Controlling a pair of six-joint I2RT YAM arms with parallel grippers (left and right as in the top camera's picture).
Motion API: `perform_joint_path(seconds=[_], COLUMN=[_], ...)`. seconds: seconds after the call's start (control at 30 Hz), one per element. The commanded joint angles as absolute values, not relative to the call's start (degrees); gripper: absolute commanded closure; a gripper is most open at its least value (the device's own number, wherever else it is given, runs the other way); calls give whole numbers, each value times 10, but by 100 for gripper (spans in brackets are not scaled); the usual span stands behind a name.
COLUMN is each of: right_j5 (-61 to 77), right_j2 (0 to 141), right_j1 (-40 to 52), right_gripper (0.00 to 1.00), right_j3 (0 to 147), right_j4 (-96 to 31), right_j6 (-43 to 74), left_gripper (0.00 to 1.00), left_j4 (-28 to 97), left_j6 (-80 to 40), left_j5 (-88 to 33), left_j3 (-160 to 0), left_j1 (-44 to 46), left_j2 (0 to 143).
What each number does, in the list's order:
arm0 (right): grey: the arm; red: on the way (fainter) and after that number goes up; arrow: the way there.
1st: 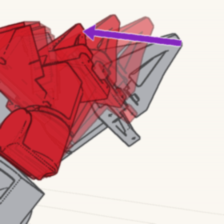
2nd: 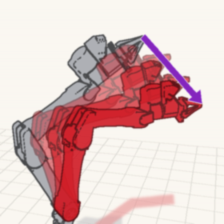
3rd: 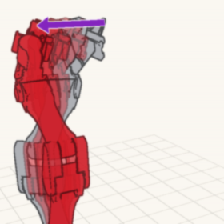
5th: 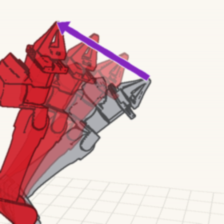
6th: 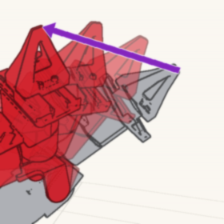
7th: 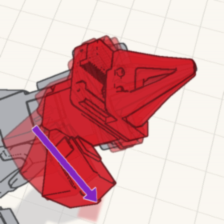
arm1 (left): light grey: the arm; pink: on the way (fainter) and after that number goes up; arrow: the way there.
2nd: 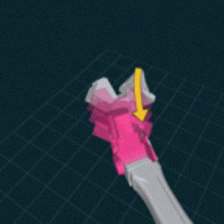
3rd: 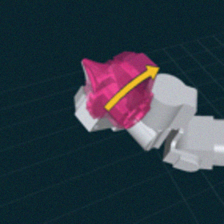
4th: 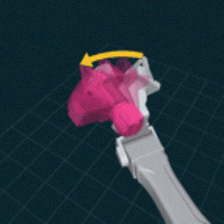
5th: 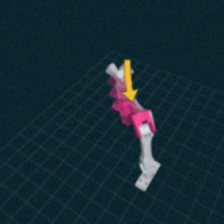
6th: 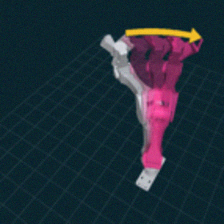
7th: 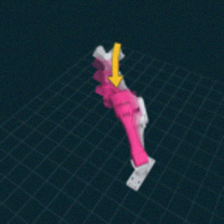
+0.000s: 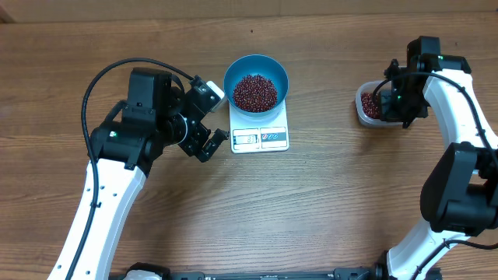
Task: Scoop item into bowl and weigh 150g on scale
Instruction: 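Dip the scoop into the tub and lift a fourth scoopful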
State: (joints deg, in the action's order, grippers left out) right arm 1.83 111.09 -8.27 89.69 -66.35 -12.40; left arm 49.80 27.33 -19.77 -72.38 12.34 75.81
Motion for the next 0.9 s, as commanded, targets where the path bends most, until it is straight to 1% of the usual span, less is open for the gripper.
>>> perform_joint_path(seconds=[0.0,0.37,0.87], right_j5=[70,150,314], right_j2=[1107,1108,1140], right_j1=[-85,-88,-178], right_gripper=[96,96,96], right_j3=[892,892,892], right_j4=[-677,-676,-681], right_j6=[-134,-133,-133], left_gripper=[0,0,1], left_j4=[499,499,499], left_j6=[267,267,267], left_j5=[-206,-206,-206], left_j3=[-733,-733,-733], left_j1=[120,120,120], left_j2=[749,749,749])
